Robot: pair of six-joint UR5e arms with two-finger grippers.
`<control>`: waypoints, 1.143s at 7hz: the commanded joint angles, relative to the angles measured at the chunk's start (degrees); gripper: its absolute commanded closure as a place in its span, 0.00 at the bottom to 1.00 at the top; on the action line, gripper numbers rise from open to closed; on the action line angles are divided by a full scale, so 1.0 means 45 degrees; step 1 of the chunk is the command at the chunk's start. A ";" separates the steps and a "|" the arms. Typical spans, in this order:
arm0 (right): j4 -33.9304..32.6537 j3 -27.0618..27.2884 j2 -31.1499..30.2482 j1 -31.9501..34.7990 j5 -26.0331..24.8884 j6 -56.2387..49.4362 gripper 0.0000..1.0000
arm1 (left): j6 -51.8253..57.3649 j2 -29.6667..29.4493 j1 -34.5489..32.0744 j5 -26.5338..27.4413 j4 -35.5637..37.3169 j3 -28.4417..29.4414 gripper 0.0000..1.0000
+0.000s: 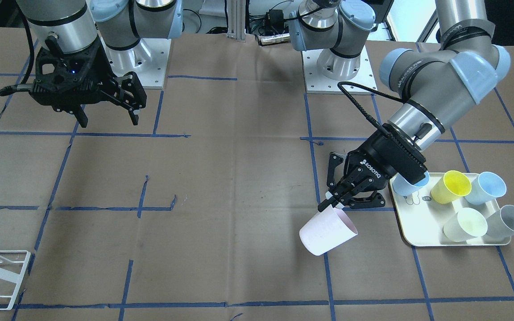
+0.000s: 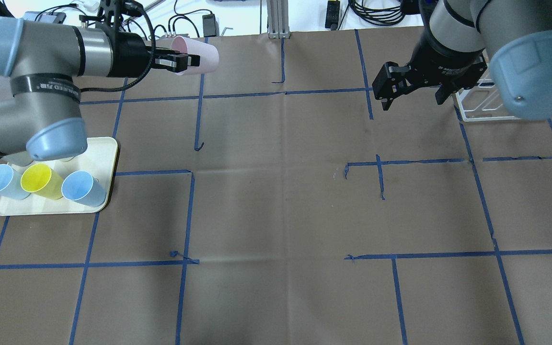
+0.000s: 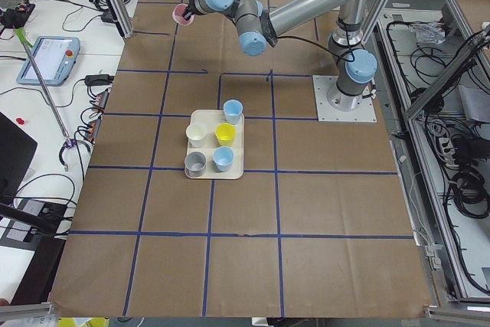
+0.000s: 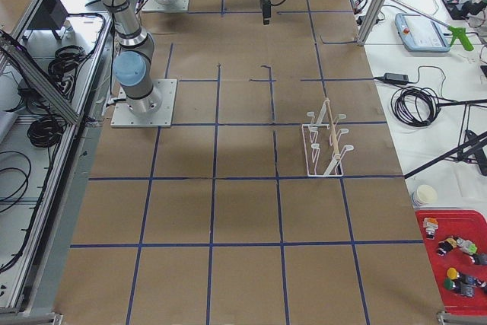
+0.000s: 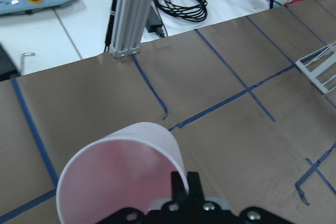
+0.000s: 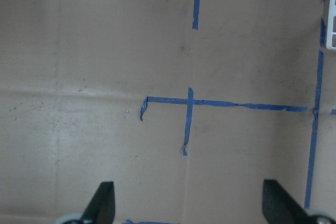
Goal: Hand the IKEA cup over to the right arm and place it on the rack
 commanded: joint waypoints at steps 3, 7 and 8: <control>-0.1625 0.0428 0.0139 -0.0005 0.1807 0.0690 0.00 | 0.0069 -0.1044 -0.0691 -0.3784 0.6335 -0.1680 1.00; -0.5910 0.2801 0.0004 -0.0064 0.4025 0.4482 0.01 | -0.0145 -0.2180 -0.1789 -0.4430 1.0383 -0.1816 1.00; -0.7064 0.3236 -0.0017 -0.0083 0.4925 0.6902 0.00 | -0.0166 -0.2336 -0.1731 -0.4590 1.0526 -0.2049 1.00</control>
